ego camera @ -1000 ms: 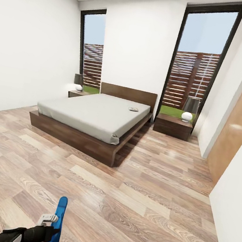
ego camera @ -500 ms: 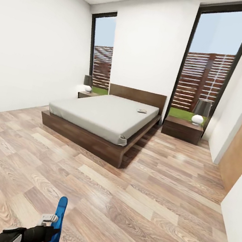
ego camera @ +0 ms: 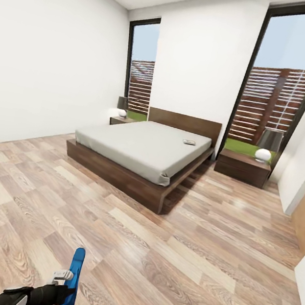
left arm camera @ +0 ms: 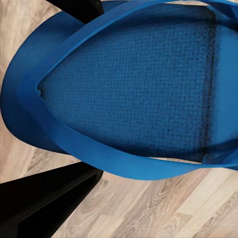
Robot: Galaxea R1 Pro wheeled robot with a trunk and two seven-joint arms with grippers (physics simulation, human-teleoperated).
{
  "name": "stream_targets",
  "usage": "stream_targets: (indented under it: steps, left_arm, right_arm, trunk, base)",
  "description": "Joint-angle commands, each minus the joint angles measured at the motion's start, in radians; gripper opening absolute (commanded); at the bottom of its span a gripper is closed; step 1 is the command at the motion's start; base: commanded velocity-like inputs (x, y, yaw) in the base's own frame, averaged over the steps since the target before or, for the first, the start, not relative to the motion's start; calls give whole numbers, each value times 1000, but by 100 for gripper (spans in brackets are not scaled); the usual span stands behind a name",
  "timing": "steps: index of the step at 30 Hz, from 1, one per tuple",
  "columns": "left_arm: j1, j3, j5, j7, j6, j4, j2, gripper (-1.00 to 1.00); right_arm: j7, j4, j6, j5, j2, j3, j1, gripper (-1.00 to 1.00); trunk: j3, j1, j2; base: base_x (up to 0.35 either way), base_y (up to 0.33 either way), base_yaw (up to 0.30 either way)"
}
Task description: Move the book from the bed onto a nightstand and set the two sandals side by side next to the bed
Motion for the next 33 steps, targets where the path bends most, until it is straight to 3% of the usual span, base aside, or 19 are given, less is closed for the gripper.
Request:
stream_targets:
  steps: [1,33]
  left_arm:
    - [-1,5,2,-5,9,0,0,-100]
    - [-1,5,2,-5,9,0,0,-100]
  right_arm:
    - [6,-1,10,1,0,-8,0,100]
    - [6,-1,10,1,0,-8,0,100]
  trunk:
    - [-1,0,0]
    - [-1,0,0]
  base:
    - [0,0,160]
    - [0,0,160]
